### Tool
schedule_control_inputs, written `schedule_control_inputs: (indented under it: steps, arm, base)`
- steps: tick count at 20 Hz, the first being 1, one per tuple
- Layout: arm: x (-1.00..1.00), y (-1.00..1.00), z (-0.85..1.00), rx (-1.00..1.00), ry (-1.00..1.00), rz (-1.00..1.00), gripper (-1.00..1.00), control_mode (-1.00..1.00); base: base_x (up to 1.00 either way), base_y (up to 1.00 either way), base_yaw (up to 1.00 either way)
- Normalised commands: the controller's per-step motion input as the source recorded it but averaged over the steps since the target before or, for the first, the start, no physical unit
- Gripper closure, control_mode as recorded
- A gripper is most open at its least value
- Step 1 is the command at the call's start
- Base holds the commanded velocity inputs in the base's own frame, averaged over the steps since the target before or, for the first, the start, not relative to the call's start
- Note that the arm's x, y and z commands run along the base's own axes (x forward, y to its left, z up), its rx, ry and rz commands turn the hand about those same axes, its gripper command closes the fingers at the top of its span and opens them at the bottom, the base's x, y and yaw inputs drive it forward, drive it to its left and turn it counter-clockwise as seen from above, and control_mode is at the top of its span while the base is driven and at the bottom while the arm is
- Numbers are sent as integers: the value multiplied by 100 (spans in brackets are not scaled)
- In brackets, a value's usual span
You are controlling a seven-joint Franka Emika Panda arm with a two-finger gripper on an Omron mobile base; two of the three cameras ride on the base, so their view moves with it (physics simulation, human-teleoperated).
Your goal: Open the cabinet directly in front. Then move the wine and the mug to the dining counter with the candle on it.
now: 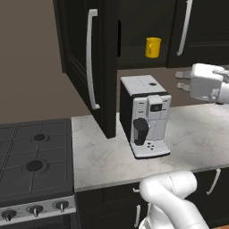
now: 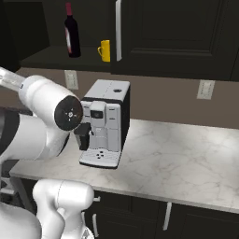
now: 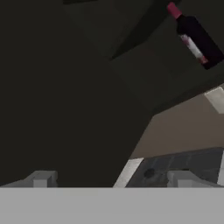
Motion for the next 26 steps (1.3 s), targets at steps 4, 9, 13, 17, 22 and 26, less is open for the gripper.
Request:
schedule_control_inputs:
  steps: [4,9,13,17,22,26]
  arm:
    - [-57,-97,23,-6,0,-32,-100,-100]
    - [-57,-83,18,-14,0,-32,-100,-100]
    - [-54,-57,3,-23,0,-33,-100,-100]
    - [-53,-23,0,-34,-12,-28,-100,-100]
    - [-32,2,0,-33,-27,-18,-100,-100]
    - [-5,14,1,-18,-30,-6,-100,-100]
  base:
    - [0,0,0]
    - [0,0,0]
    - [0,0,0]
    - [0,0,0]
    - [0,0,0]
    - [0,0,0]
